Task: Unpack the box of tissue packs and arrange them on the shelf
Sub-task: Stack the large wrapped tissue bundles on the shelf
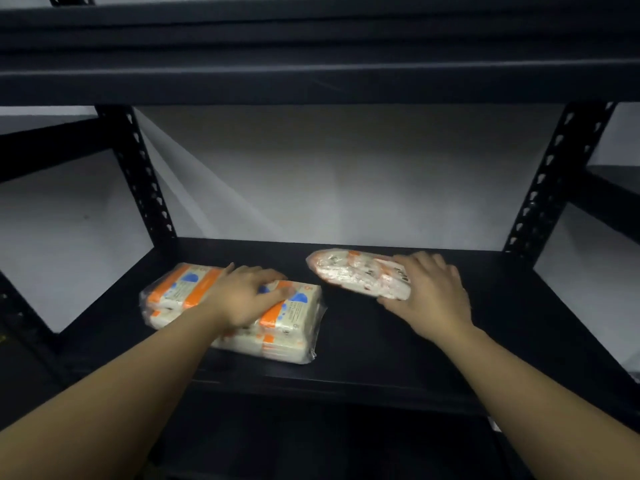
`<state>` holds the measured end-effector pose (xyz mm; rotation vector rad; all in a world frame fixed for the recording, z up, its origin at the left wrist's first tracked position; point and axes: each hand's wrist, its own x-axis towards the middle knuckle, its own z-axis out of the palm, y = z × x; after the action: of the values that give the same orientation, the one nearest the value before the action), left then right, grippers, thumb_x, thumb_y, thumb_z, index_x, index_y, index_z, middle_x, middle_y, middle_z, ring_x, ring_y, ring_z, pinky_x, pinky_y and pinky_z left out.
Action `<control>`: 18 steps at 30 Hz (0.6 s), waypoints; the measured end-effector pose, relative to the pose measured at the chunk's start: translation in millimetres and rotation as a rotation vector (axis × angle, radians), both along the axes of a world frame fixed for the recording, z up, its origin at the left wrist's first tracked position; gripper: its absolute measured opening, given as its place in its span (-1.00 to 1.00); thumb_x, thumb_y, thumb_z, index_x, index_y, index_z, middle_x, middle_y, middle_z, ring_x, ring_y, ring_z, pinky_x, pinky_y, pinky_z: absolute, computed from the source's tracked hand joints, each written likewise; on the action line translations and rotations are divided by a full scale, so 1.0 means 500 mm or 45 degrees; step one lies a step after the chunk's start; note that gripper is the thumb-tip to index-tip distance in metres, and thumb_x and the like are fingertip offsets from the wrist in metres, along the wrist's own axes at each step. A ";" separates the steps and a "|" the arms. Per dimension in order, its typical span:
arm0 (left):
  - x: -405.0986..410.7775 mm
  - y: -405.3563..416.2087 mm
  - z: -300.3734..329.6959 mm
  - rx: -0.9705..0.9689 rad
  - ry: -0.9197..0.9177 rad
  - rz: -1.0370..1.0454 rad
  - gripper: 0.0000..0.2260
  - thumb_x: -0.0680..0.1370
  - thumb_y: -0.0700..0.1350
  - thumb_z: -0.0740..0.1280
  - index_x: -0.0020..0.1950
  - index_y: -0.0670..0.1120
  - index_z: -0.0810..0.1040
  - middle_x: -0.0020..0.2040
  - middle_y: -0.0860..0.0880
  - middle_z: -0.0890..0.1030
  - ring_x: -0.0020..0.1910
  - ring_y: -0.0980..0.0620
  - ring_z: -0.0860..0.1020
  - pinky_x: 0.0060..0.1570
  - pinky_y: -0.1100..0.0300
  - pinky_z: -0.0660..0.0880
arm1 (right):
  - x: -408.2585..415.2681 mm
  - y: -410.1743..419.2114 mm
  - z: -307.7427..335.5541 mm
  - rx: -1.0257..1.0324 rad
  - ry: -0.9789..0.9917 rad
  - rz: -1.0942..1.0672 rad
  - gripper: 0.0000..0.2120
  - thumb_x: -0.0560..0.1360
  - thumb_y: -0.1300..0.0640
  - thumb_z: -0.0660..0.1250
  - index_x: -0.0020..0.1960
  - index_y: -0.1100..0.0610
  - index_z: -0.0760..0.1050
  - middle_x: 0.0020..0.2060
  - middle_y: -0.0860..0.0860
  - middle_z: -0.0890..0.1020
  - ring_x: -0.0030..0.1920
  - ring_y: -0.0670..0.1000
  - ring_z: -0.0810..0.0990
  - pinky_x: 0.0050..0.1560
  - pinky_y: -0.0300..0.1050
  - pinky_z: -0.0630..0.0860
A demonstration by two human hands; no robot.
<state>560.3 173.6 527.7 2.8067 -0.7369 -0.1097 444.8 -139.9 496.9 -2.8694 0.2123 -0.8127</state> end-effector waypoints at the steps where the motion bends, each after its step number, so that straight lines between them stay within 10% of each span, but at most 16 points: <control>1: 0.001 -0.001 0.000 -0.002 0.002 0.004 -0.50 0.62 0.41 0.04 0.47 0.26 0.42 0.51 0.10 0.44 0.52 -0.01 0.34 0.58 -0.10 -0.01 | 0.015 -0.001 -0.009 -0.011 -0.005 0.009 -0.31 0.34 -0.28 0.53 0.38 -0.04 0.48 0.15 -0.05 0.55 0.16 0.05 0.46 0.16 0.04 0.41; 18: 0.009 -0.004 -0.013 -0.072 -0.004 0.057 -0.53 0.59 0.43 0.09 0.40 0.28 0.47 0.41 0.15 0.52 0.43 0.06 0.42 0.56 -0.02 0.05 | 0.248 0.052 -0.073 0.078 -0.082 0.050 -0.33 0.30 -0.33 0.55 0.28 -0.01 0.54 0.20 0.00 0.51 0.22 0.11 0.36 0.19 0.08 0.35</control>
<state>565.0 171.4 521.0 2.7679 -0.6672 -0.0753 569.0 -113.8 460.2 -2.7763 0.1693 -0.8743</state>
